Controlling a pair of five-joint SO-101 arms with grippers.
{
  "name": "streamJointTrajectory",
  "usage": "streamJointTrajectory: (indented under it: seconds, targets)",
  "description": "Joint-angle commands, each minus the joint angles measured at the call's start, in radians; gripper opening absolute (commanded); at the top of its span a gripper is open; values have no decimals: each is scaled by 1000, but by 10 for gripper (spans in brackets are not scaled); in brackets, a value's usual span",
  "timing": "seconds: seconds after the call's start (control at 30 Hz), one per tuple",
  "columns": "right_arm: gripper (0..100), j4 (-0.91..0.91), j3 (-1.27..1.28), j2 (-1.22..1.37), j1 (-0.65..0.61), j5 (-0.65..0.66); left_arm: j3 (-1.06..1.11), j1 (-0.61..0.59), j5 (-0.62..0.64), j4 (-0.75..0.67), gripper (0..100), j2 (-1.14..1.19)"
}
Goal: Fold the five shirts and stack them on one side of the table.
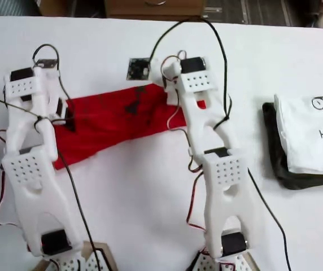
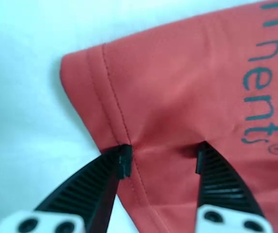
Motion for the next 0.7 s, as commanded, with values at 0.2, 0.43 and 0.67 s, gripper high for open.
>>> streamJointTrajectory:
  seconds: [0.2,0.43,0.67]
  targets:
    - [145,2,-153,-18,5,-18,-16,21,-9,-28,243,9]
    - [48,325,-241,-19,-15,-25,-16,21,-34,-28,243,9]
    - [21,320,-224,-5,-13,-163,-16,21,-40,-28,243,9]
